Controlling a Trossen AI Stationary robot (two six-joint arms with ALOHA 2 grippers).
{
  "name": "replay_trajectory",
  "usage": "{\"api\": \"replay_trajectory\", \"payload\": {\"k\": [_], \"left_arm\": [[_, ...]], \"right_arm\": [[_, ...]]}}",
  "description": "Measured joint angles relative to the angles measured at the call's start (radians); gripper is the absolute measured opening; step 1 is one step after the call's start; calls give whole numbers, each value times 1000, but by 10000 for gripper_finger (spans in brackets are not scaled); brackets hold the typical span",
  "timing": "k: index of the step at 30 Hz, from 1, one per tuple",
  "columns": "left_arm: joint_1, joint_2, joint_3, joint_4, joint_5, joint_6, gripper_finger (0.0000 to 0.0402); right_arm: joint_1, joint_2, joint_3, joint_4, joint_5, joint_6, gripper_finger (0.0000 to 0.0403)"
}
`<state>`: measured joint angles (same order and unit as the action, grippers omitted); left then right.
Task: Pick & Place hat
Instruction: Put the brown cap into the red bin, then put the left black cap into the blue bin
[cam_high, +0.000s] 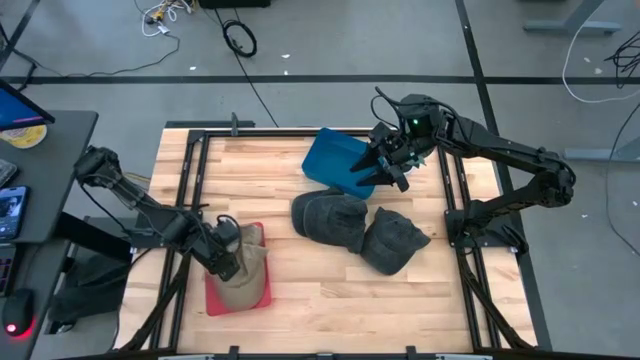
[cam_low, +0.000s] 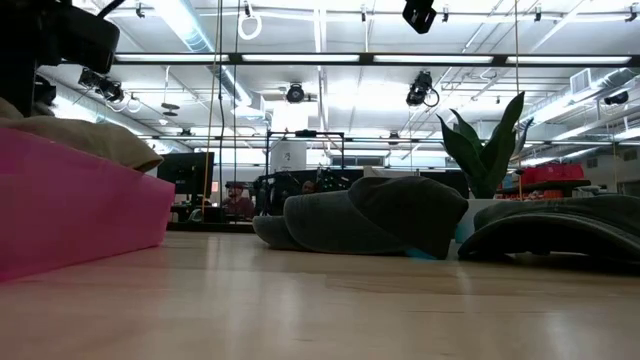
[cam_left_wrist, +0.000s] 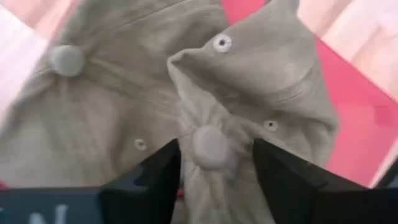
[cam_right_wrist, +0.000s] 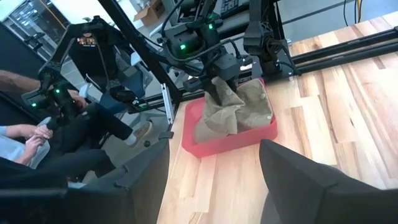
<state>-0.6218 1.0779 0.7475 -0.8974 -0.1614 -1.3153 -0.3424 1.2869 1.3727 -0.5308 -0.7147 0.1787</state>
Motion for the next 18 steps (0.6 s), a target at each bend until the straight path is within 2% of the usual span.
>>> {"api": "replay_trajectory", "payload": {"k": [9,13,18], "left_arm": [[74,-21,0,6,4,20,312],[111,-27,1,-11,-31,9,322],[153,-27,1,-1,-50,51,313]], "right_arm": [[0,0,0,0,0,5,251],[9,0,0,0,0,5,251],[24,0,-1,0,0,6,251]]}}
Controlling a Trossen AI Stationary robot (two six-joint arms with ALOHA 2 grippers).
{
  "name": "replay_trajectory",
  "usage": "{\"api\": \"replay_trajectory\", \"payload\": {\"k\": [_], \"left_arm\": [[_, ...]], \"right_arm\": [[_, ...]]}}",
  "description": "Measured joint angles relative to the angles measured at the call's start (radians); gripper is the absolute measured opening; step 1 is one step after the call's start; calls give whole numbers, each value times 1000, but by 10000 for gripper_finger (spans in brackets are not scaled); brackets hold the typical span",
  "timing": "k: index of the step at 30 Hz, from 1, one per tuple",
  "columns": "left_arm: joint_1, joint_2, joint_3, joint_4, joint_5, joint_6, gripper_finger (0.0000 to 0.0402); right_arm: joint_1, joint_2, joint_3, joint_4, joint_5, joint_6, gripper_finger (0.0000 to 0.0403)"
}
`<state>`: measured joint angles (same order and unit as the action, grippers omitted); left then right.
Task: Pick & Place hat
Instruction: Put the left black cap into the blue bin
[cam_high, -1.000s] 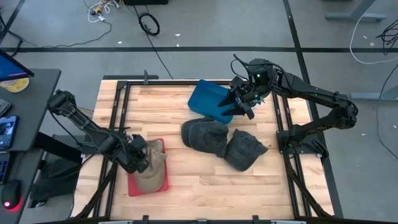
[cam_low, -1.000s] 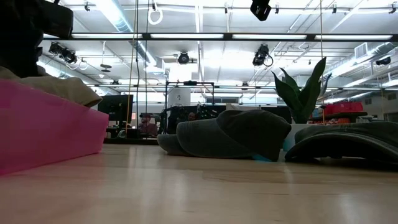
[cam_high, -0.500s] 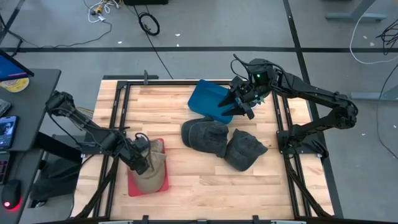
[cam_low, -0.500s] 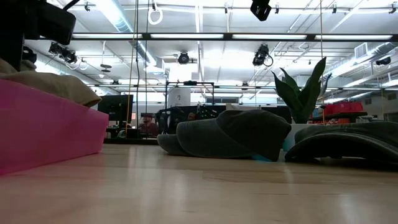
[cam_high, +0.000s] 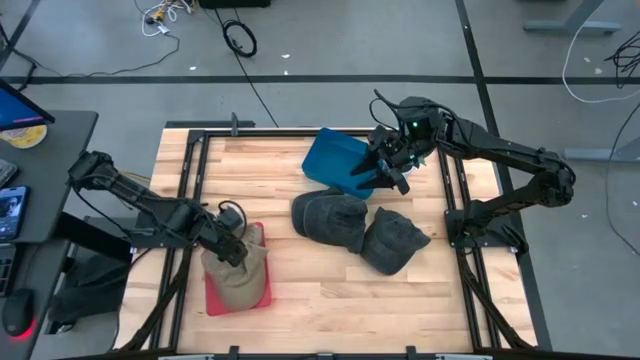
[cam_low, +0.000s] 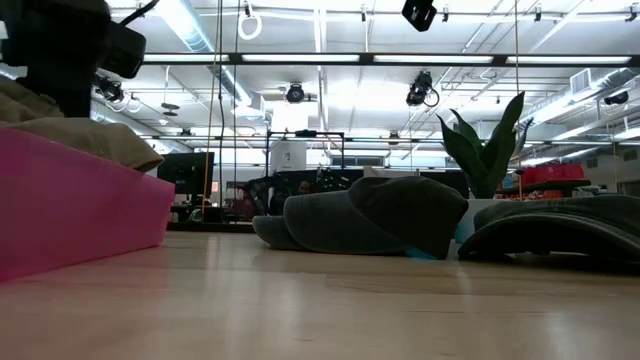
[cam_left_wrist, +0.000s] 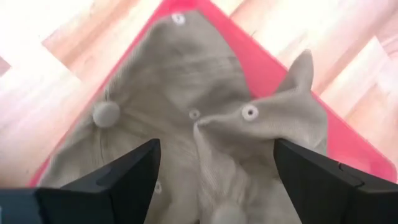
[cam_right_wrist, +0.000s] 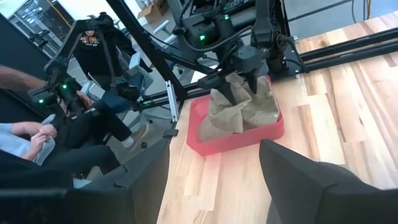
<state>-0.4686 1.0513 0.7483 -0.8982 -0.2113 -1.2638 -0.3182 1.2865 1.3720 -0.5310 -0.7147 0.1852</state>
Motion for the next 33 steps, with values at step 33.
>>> {"api": "replay_trajectory", "payload": {"k": [33], "left_arm": [[431,17,306,570,-253,373,300]], "right_arm": [[55,-91,0,-337,34,249,251]]}}
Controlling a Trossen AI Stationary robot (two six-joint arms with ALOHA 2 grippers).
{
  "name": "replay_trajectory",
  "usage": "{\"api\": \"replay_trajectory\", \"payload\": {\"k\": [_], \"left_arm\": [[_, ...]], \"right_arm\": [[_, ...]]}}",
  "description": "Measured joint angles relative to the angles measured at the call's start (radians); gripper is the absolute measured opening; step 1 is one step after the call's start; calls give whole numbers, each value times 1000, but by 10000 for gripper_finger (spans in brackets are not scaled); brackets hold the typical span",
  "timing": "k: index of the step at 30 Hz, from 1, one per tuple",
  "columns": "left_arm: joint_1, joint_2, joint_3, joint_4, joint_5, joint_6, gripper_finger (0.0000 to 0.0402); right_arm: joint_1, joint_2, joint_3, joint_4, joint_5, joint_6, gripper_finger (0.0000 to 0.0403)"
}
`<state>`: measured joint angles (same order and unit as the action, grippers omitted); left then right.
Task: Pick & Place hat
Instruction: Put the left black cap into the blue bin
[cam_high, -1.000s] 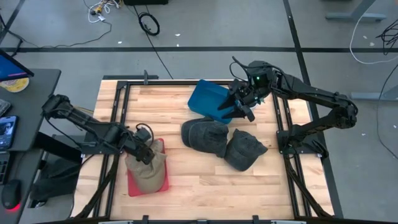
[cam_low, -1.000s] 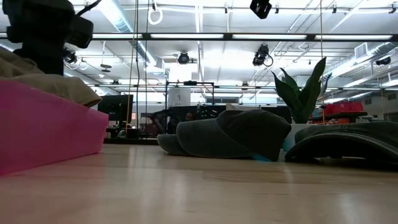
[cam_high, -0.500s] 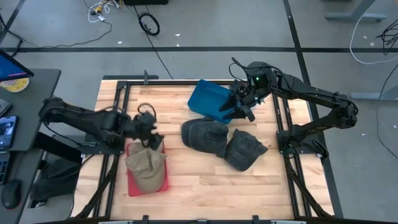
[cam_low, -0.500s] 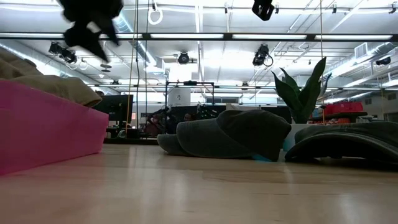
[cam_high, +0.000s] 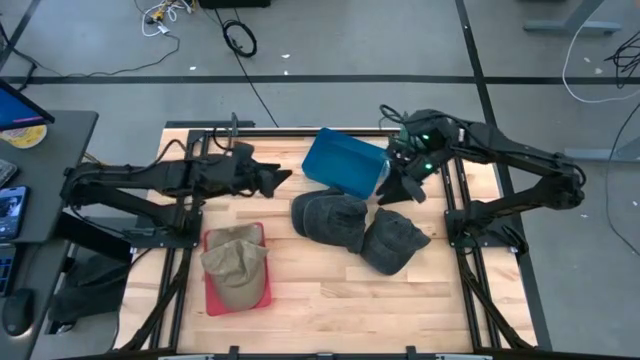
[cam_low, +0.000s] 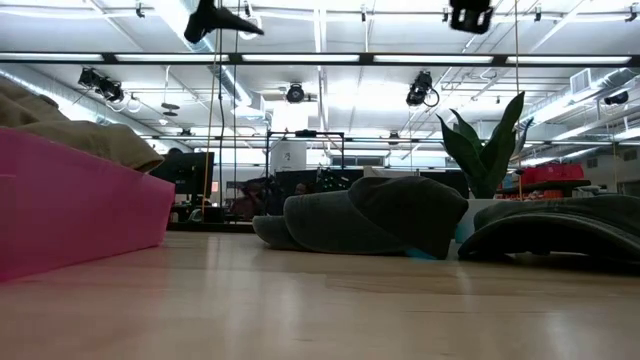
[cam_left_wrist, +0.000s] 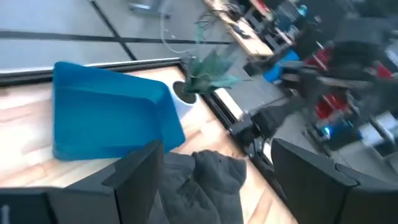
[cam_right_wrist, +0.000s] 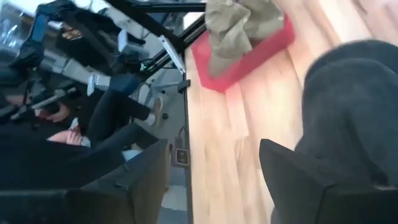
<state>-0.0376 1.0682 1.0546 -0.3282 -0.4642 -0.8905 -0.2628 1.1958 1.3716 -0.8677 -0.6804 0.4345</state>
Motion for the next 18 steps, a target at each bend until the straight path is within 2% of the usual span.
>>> {"api": "replay_trajectory", "payload": {"k": [3,11,18], "left_arm": [[21,47,-2,-9,4,-84,300],[88,212,-2,-98,135,-211,300],[184,367,-2,-246,337,-243,300]], "right_arm": [[42,-54,0,-45,102,54,251],[197,-156,0,-83,488,231,251],[302,-165,0,-82,638,265,251]]}}
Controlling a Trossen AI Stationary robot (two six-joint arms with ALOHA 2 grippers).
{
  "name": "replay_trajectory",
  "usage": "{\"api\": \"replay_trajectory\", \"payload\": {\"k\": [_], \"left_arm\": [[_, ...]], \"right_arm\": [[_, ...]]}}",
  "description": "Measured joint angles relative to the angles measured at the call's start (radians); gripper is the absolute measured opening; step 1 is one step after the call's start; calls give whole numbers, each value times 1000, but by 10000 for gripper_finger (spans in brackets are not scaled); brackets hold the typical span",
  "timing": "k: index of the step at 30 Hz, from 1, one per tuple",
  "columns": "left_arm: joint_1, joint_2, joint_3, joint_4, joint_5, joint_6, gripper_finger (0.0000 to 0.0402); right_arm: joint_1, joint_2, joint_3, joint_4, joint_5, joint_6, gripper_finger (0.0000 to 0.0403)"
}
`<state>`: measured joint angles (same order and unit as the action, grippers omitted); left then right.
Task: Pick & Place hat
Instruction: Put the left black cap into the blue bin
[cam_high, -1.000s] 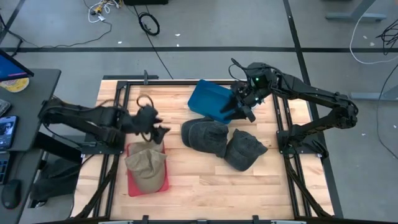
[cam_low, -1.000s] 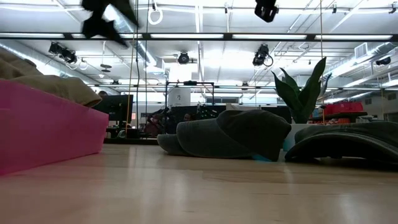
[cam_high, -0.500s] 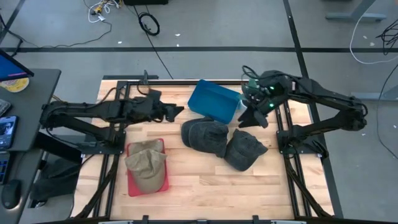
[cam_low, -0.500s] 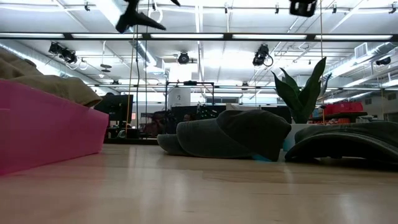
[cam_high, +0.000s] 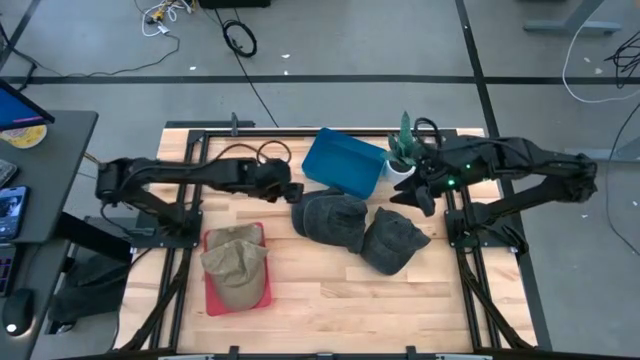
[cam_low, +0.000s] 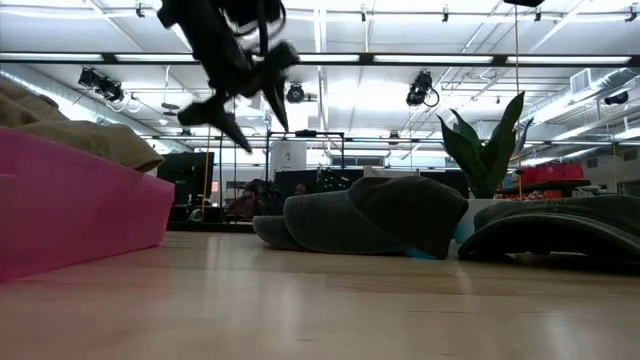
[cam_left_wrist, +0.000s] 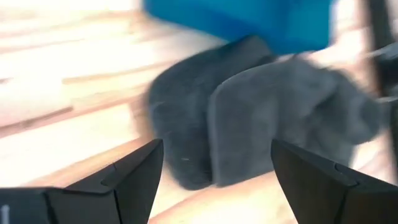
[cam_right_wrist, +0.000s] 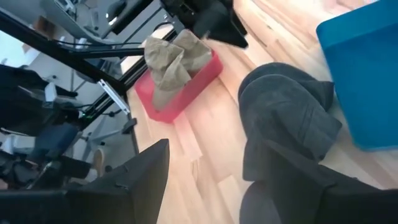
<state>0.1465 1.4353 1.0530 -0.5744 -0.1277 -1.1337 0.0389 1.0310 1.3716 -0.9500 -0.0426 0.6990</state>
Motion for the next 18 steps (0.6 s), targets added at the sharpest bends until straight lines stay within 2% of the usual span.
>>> {"api": "replay_trajectory", "payload": {"k": [5,10,18], "left_arm": [[56,110,0,-1,118,53,300],[68,212,0,-2,205,70,300],[63,297,0,37,217,66,300]], "right_arm": [[38,8,0,55,27,-28,251],[58,9,0,97,27,-88,251],[57,9,0,97,28,-153,251]]}}
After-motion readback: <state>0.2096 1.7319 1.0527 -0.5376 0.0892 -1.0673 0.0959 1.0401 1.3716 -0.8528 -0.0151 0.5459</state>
